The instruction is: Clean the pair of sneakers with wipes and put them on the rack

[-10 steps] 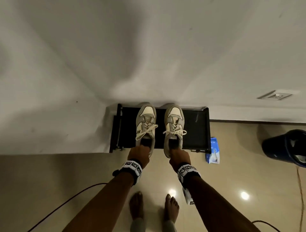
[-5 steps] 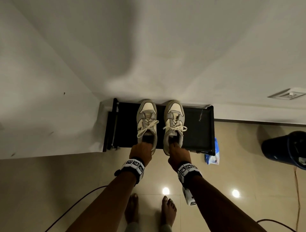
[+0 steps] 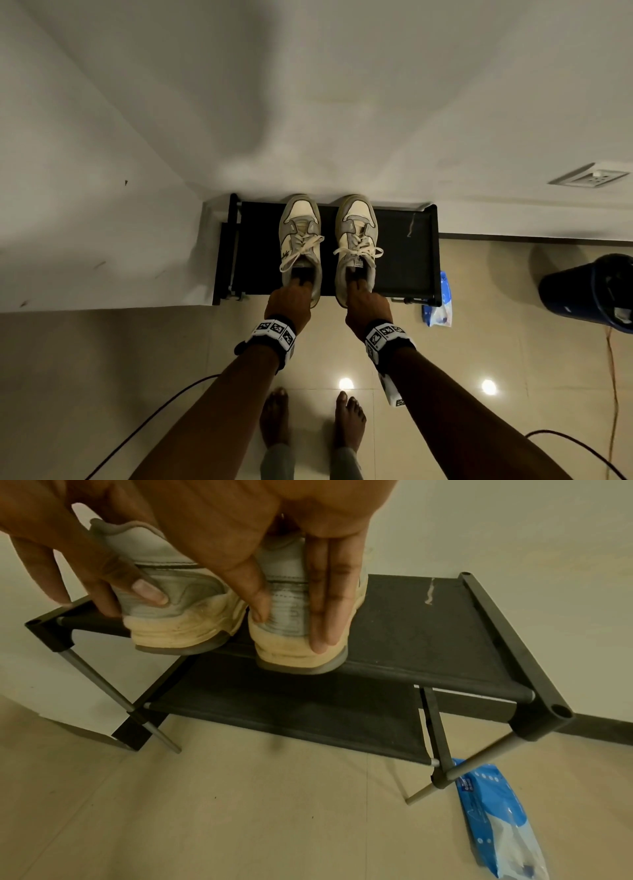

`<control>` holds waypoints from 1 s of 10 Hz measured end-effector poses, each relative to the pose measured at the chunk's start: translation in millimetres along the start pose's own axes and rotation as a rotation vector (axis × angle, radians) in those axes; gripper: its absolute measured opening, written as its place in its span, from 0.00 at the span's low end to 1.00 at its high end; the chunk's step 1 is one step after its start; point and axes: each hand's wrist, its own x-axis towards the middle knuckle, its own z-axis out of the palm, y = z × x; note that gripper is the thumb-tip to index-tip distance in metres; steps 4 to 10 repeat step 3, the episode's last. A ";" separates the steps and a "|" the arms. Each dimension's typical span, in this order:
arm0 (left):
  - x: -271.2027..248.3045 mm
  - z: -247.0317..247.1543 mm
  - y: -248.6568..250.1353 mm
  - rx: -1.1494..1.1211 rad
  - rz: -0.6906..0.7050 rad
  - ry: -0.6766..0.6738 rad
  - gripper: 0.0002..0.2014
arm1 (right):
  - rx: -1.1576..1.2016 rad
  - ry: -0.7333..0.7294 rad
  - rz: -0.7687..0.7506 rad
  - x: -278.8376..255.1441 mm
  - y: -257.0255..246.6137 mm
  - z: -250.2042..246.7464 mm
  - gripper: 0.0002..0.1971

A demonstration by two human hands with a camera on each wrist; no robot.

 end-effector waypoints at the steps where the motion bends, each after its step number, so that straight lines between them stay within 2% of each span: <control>1: -16.3 -12.2 3.7 -0.054 -0.018 0.064 0.19 | 0.008 0.051 0.006 -9.0 -3.3 -3.6 0.22; 2: -43.8 -32.3 1.8 -0.123 -0.038 0.092 0.20 | 0.073 0.073 0.010 -34.8 -11.5 -22.0 0.22; 3: -71.2 -51.2 5.5 -0.126 -0.032 0.113 0.24 | 0.062 0.080 -0.029 -63.1 -15.2 -34.0 0.32; 10: -71.2 -51.2 5.5 -0.126 -0.032 0.113 0.24 | 0.062 0.080 -0.029 -63.1 -15.2 -34.0 0.32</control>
